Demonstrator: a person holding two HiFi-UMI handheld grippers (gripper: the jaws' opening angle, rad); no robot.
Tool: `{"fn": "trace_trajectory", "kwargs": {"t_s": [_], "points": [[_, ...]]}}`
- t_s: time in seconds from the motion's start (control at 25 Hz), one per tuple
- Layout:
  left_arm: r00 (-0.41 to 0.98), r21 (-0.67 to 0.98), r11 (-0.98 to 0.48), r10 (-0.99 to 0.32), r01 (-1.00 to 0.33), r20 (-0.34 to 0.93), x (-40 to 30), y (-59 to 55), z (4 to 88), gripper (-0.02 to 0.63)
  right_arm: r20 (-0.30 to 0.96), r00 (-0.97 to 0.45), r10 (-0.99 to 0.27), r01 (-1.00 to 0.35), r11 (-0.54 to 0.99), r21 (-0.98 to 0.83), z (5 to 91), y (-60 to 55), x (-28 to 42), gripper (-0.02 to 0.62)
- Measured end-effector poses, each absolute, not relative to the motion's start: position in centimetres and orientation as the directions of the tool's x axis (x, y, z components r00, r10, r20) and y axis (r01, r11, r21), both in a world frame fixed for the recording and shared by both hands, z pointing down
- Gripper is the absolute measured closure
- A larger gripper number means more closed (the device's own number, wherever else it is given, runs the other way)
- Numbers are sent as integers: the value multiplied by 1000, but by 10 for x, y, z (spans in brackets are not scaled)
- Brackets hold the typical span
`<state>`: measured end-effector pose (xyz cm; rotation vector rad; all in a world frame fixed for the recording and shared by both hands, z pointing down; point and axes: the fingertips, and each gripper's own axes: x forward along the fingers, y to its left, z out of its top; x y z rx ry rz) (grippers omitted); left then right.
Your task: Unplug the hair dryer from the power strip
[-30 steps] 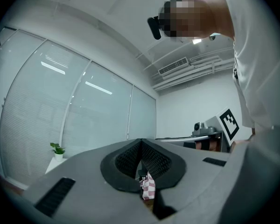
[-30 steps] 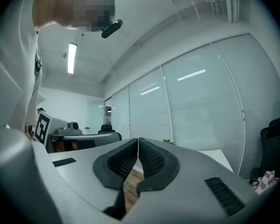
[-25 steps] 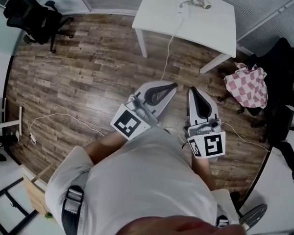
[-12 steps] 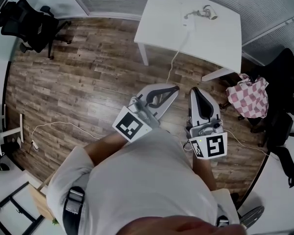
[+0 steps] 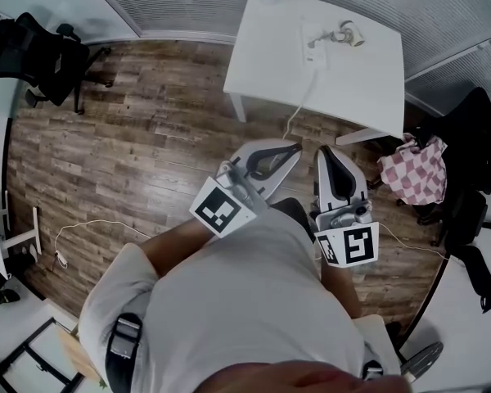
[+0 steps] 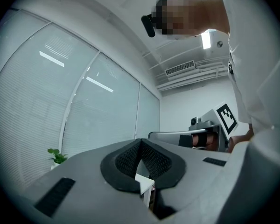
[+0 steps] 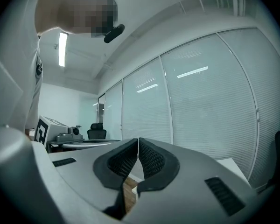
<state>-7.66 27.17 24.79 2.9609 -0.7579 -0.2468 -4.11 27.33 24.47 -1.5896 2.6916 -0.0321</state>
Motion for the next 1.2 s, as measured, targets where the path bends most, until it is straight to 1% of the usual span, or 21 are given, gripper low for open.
{"fn": "trace_trajectory", "kwargs": {"t_s": [0.16,0.56,0.72,1.2], "points": [[862,117,-874,-484,-471,-149,-83,256,244,583,-3,-480,-877,-877,480,-21,245,260,-47,563],[868,114,-876,-480,-468,-127,-75,219,255,583,-6,-451,-893,-892,451,-21,252,223,-35,563],[868,114,-879,-476,-463,-139,-65,207,254,583,-15,-435,-901,-900,435,-28,252,210,-24,563],[871,106,-876,-481,-471,-102,-22,139,261,583,-8,-442,-897,-896,442,-41,258,141,21,563]]}}
